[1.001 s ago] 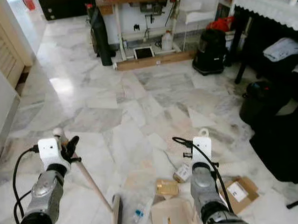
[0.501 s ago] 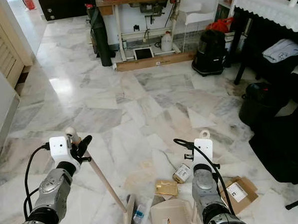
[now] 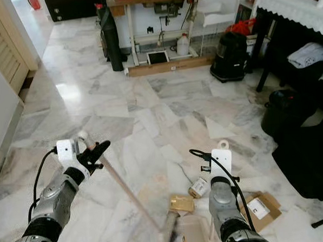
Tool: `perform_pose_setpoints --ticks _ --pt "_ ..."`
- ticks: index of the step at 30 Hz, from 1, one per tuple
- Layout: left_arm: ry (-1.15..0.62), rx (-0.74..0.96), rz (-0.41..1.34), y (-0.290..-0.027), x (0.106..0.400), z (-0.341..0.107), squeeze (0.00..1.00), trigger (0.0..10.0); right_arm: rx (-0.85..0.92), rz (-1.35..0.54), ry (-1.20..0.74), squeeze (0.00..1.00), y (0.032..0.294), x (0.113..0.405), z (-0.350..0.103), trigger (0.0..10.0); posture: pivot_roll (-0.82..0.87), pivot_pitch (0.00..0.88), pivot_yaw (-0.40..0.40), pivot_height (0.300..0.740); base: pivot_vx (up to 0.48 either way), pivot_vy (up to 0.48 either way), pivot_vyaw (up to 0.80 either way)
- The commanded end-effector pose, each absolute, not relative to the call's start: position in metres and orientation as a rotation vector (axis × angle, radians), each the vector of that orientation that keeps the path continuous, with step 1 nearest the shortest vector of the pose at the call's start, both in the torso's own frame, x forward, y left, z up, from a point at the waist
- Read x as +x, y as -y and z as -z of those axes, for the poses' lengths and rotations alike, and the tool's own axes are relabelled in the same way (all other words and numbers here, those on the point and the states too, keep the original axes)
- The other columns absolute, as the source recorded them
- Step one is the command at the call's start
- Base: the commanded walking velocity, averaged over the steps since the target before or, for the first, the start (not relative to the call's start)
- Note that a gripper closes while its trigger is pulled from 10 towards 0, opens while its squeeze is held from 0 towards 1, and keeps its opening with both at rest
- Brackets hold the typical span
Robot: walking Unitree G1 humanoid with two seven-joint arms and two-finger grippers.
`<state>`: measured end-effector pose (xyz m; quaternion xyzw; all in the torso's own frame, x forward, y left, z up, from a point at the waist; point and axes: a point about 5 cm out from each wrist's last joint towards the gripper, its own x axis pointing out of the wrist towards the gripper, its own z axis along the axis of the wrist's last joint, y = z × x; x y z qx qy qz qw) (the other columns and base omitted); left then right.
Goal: Sweep floor
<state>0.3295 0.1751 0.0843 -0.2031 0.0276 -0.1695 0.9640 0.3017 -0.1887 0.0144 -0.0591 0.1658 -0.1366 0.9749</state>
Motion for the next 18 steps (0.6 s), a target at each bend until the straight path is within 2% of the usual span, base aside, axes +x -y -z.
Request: perform_pose_setpoints --ticks 1,9,10,12,14,16,18 --pt "0.007 -0.501 0.375 -0.172 0.333 -0.101 0.00 10.0 -0.118 0.293 -0.370 0.00 0.189 0.300 -0.011 10.0 0.09 0.000 0.001 0.740 0.000 0.000 0.00" --pt "0.078 -0.485 0.299 -0.177 0.334 -0.114 0.00 10.0 -0.110 0.301 -0.369 0.00 0.189 0.301 -0.012 10.0 0.10 0.000 0.005 0.740 0.000 0.000 0.00" --pt "0.125 -0.404 0.183 -0.191 0.334 -0.120 0.00 10.0 -0.110 0.301 -0.369 0.00 0.189 0.301 -0.012 10.0 0.10 0.000 0.007 0.740 0.000 0.000 0.00" --pt "0.150 -0.293 0.078 -0.205 0.332 -0.124 0.00 10.0 -0.110 0.302 -0.369 0.00 0.189 0.301 -0.012 10.0 0.10 0.000 0.006 0.740 0.000 0.000 0.00" --pt "0.087 -0.068 -0.020 -0.222 0.327 -0.117 0.00 10.0 -0.110 0.302 -0.369 0.00 0.189 0.301 -0.012 10.0 0.11 0.000 0.005 0.740 0.000 0.000 0.00" --pt "0.041 0.079 -0.036 -0.233 0.319 -0.108 0.00 10.0 -0.110 0.299 -0.369 0.00 0.188 0.301 -0.012 10.0 0.11 0.000 0.003 0.740 0.000 0.000 0.00" --pt "0.006 0.138 -0.022 -0.235 0.315 -0.103 0.00 10.0 -0.110 0.298 -0.370 0.00 0.188 0.301 -0.012 10.0 0.11 0.000 0.003 0.740 0.000 0.000 0.00"
